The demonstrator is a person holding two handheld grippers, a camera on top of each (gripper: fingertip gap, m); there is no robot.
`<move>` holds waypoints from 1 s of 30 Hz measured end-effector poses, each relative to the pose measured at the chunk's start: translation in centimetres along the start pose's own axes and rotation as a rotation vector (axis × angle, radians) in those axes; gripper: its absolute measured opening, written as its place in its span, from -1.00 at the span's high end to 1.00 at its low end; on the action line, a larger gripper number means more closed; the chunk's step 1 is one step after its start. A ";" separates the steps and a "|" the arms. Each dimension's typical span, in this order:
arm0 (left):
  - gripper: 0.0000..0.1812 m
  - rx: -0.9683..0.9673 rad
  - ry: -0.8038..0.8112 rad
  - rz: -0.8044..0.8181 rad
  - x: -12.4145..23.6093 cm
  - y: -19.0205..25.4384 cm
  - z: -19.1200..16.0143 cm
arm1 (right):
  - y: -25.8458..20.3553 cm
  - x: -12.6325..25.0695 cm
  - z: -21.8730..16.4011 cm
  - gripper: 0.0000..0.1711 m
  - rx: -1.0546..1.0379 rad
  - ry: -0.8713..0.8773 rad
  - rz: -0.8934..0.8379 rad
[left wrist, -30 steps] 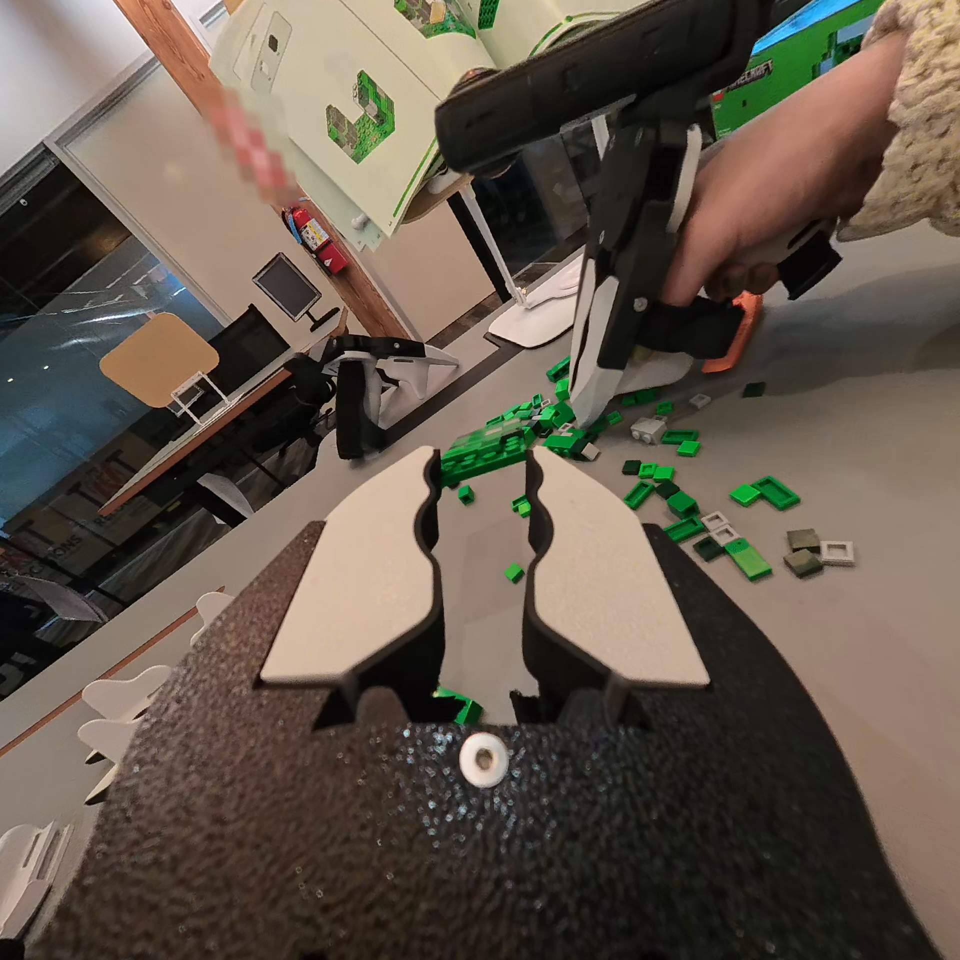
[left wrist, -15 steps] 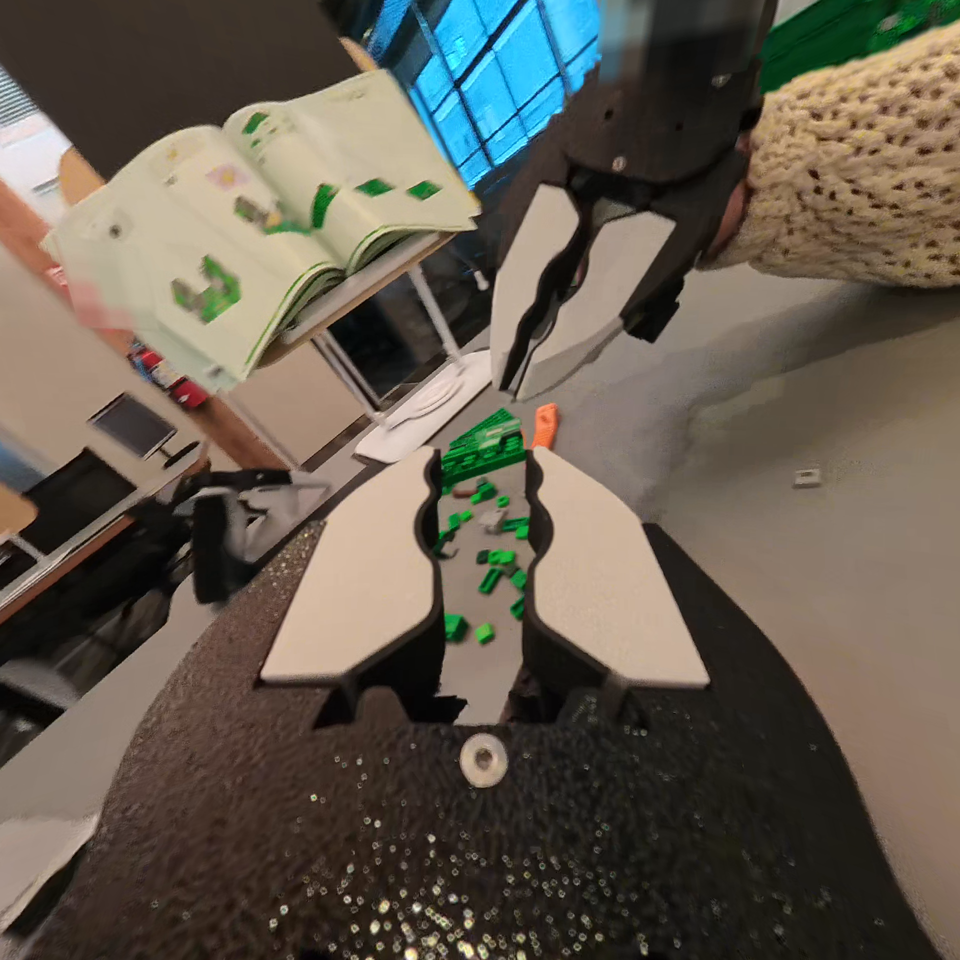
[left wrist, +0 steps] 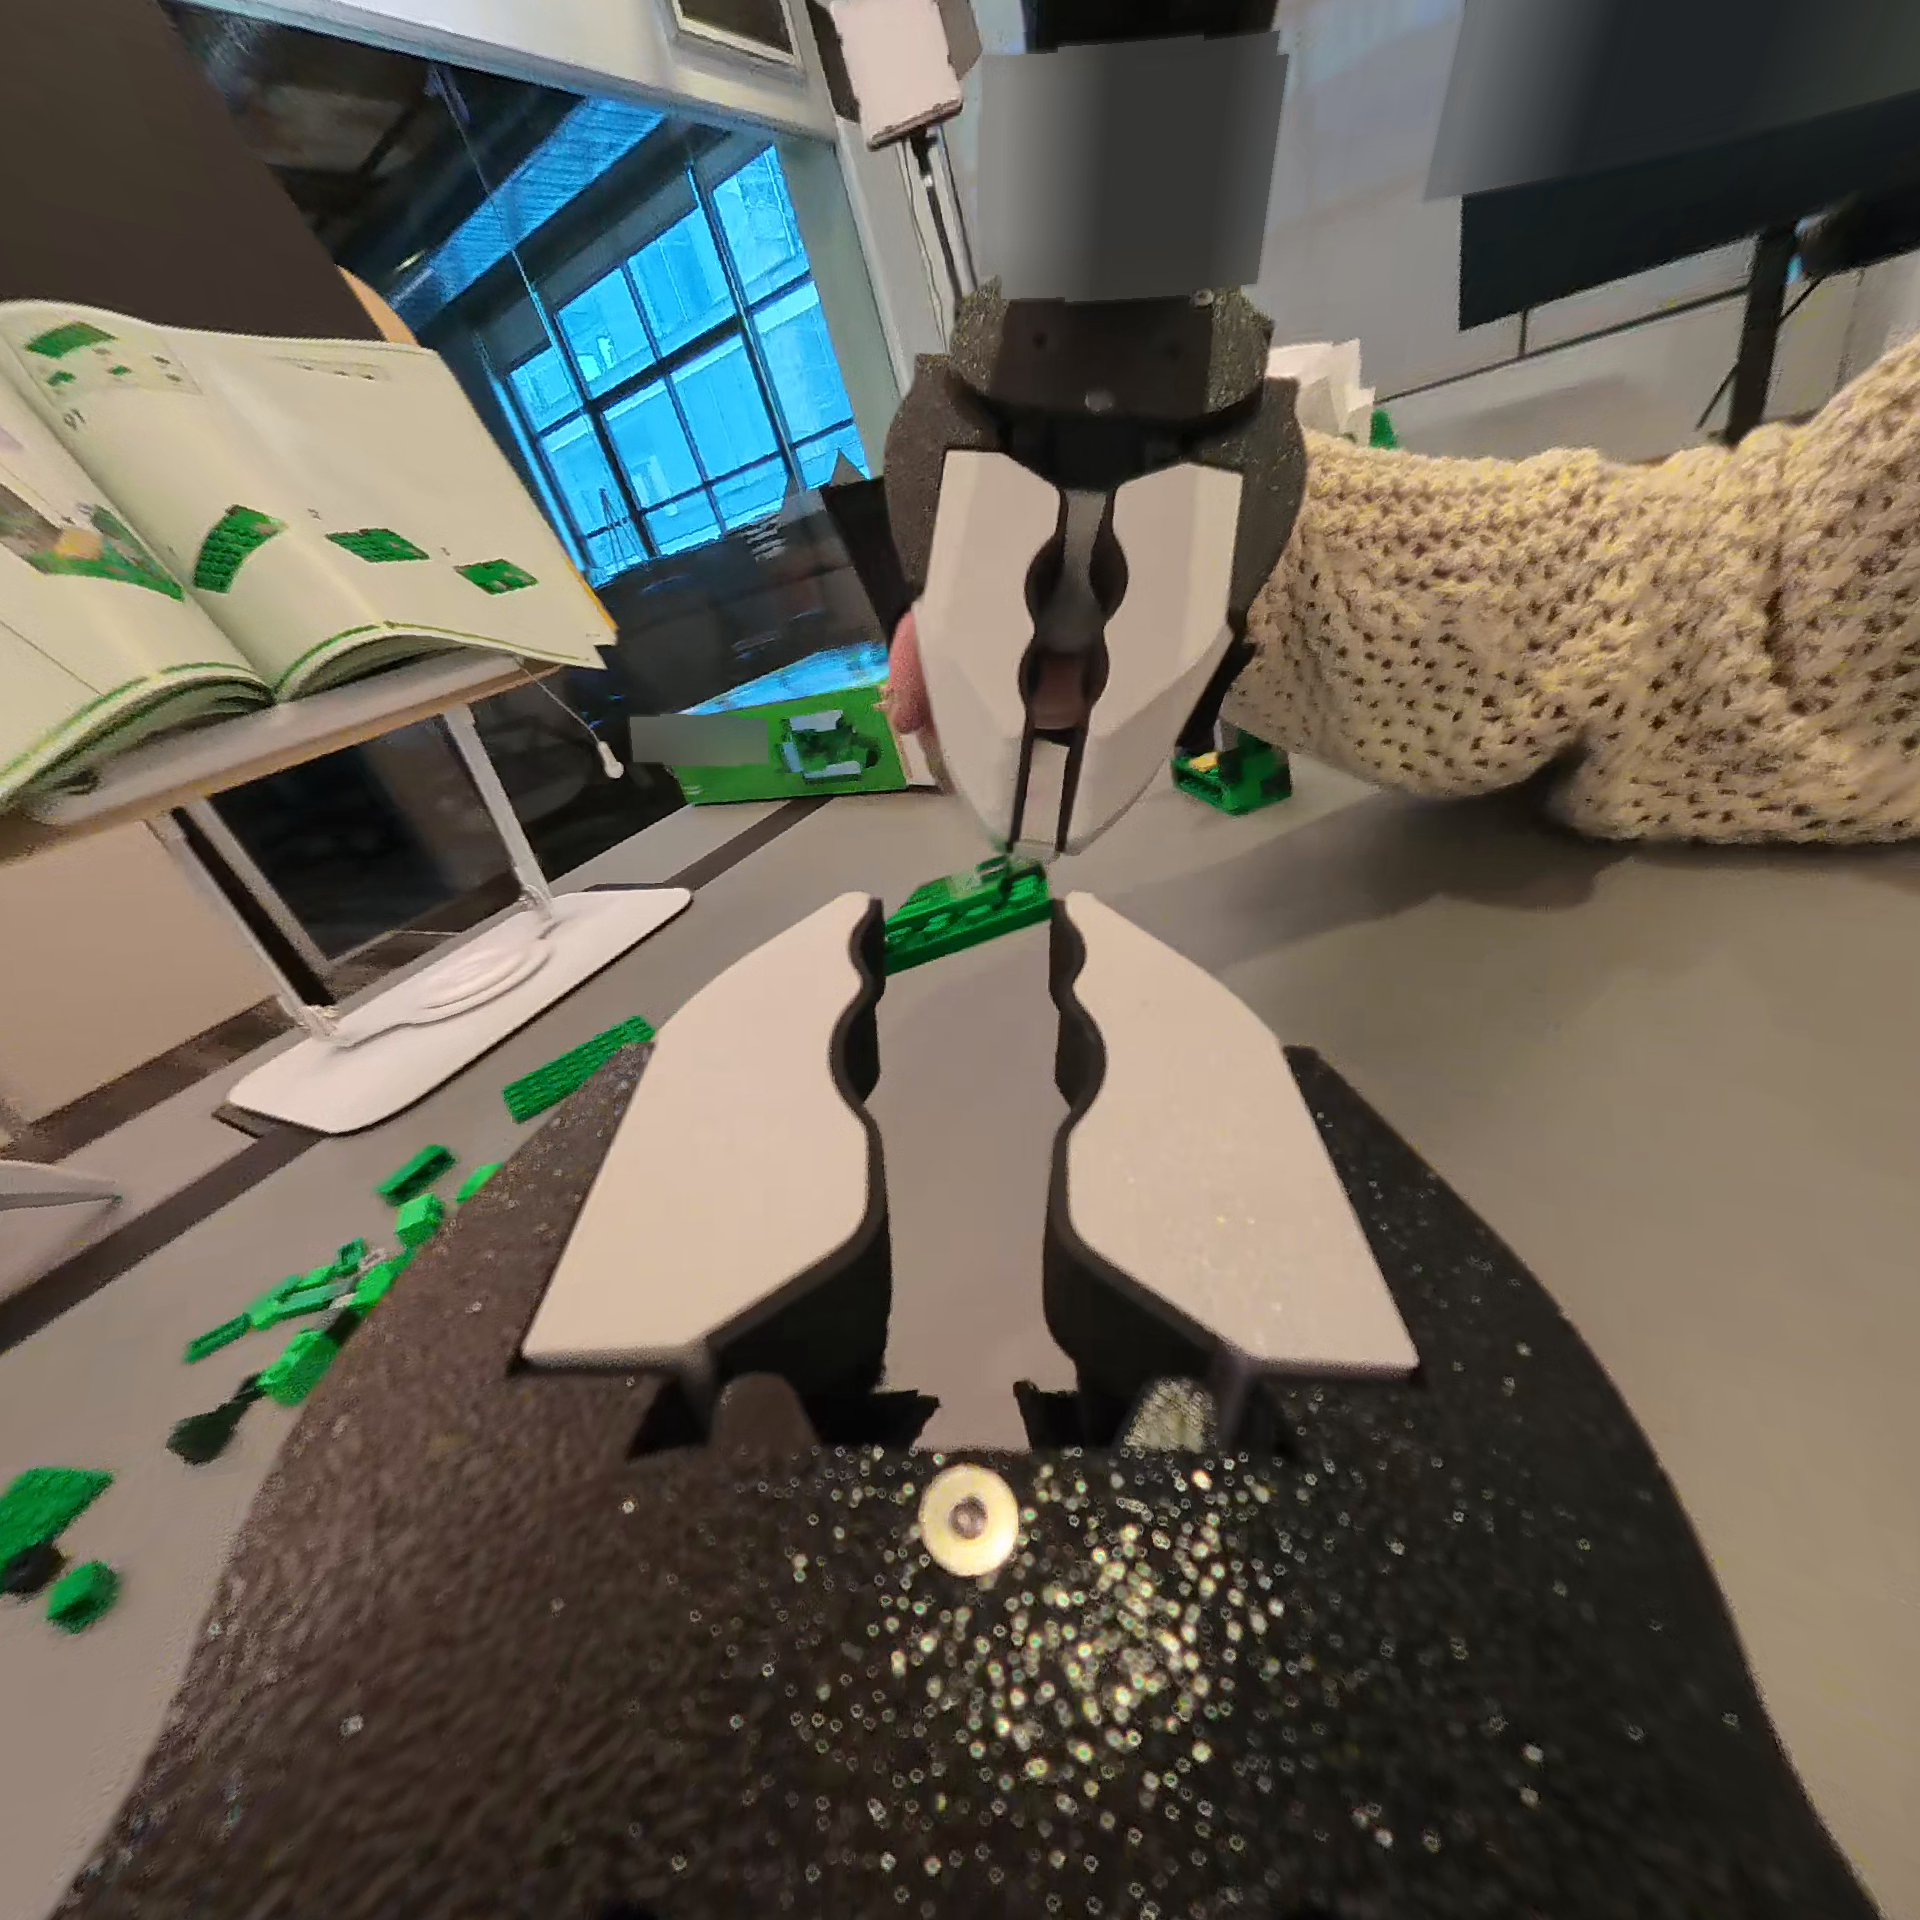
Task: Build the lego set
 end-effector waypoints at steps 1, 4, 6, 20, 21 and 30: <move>0.68 0.013 0.005 -0.011 0.0 -0.1 -0.1 | 0.0 0.0 0.2 0.92 -0.001 0.012 0.007; 0.95 0.014 0.020 -0.045 0.1 0.0 -0.1 | -0.1 -0.3 0.5 0.92 -0.015 0.008 0.051; 0.96 0.008 0.028 -0.065 0.1 0.0 -0.1 | -0.2 -0.4 0.4 0.92 -0.002 -0.017 0.045; 0.96 -0.212 -0.206 -0.046 -0.3 1.0 -0.8 | 0.5 -0.1 -0.9 0.92 -0.050 -0.078 0.018; 0.96 -0.301 -0.272 -0.062 -0.3 1.6 -1.1 | 0.5 0.1 -0.9 0.92 -0.060 -0.072 0.017; 0.60 -0.309 -0.609 0.064 0.3 4.8 -1.4 | 0.8 -0.1 -1.5 0.92 -0.086 -0.079 0.056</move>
Point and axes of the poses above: each gripper's, where its closed fingertips meet, x back along the fingers, z out of its top, y = z × x across the jaws, the point moved 10 cm from there along x, back along the fingers, and after that the axes turned 7 degrees about -y, right-handed, at the moved point
